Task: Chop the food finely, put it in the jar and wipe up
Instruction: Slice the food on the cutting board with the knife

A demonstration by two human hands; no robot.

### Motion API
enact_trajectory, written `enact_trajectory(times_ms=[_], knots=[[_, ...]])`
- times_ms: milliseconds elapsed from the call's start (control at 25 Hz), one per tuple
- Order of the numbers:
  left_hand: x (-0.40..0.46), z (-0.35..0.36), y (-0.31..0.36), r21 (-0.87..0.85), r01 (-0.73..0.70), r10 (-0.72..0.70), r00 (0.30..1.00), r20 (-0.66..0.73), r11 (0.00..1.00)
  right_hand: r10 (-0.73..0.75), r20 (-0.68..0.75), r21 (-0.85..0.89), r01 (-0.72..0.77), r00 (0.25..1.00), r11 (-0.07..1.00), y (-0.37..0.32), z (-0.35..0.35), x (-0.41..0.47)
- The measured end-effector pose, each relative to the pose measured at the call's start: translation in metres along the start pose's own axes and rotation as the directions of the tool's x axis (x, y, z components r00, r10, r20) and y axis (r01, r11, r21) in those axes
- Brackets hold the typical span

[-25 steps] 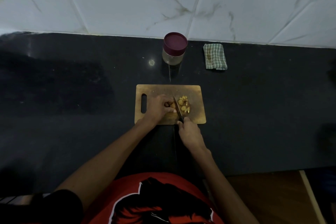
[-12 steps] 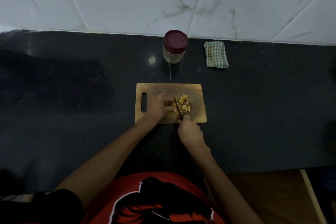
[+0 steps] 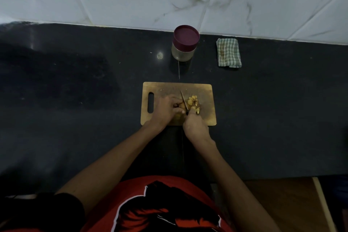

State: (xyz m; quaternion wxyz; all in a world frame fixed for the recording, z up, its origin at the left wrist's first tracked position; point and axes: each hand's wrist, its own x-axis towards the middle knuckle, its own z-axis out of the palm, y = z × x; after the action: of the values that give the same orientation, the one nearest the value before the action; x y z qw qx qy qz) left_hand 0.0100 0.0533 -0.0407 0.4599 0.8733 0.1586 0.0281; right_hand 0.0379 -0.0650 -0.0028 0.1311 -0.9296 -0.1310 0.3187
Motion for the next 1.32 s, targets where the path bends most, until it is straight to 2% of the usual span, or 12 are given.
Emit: enact_trajectory(times_ms=[200, 520, 880, 1120, 1320], knots=[[-0.001, 0.001, 0.001, 0.012, -0.024, 0.024, 1.0, -0.017, 1.0, -0.036, 0.02, 0.02, 0.035, 0.999, 0.999, -0.003, -0.005, 0.009], [0.0, 0.002, 0.001, -0.023, 0.032, -0.033, 0.999, -0.019, 0.999, -0.039, 0.004, 0.015, 0.039, 0.999, 0.999, 0.026, 0.016, -0.023], [0.0, 0.002, 0.001, 0.002, 0.026, -0.026, 1.0, -0.012, 1.0, -0.021, 0.021, 0.022, 0.02, 1.0, 1.0, 0.002, 0.002, 0.013], [-0.002, 0.002, 0.0, -0.049, 0.067, -0.067, 0.998, -0.01, 0.997, -0.03, 0.032, 0.019, 0.029, 0.999, 0.999, 0.022, 0.008, 0.004], [-0.002, 0.0, 0.003, -0.022, 0.059, -0.06, 0.998, -0.023, 0.998, -0.01, -0.042, 0.053, 0.012, 0.999, 0.998, 0.032, 0.004, -0.002]])
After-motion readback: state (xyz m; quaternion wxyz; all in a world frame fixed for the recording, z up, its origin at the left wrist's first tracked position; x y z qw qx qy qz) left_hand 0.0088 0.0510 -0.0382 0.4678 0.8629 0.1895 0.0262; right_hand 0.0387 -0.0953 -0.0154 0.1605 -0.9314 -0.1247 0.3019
